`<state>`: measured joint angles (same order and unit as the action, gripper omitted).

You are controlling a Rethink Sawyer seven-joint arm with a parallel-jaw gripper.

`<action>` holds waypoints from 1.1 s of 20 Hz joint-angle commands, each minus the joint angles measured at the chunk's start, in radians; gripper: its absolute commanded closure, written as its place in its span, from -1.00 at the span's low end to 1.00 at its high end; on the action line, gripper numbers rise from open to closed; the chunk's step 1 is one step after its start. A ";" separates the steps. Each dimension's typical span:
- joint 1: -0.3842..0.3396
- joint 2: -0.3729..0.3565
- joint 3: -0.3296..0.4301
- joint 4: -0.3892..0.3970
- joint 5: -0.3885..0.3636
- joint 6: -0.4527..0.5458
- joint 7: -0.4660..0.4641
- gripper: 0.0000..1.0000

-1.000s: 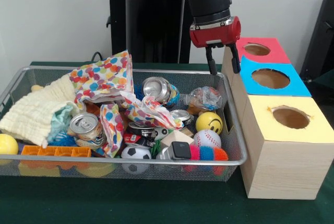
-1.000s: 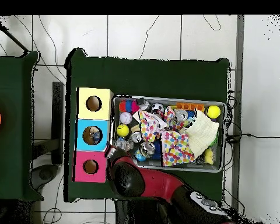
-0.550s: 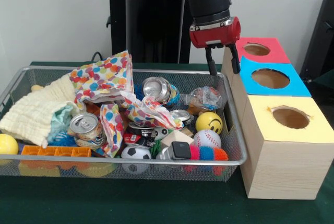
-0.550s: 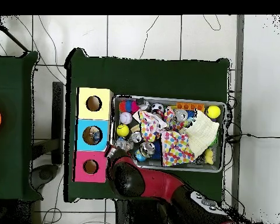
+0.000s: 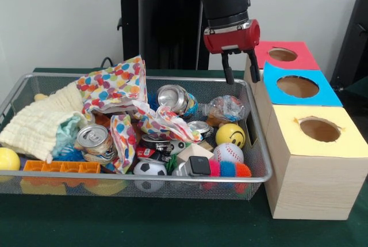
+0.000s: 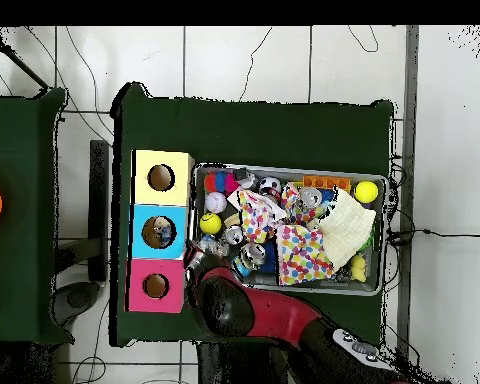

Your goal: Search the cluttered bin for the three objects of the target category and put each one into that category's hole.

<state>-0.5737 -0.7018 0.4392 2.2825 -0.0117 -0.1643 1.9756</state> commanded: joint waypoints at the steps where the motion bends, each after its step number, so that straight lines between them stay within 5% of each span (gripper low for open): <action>1: -0.030 0.020 0.041 -0.116 -0.020 0.025 0.115 -1.00; 22: -0.062 0.096 0.026 -0.174 -0.080 0.025 0.079 -1.00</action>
<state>-0.6094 -0.6464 0.4393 2.2522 -0.0606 -0.1643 1.9756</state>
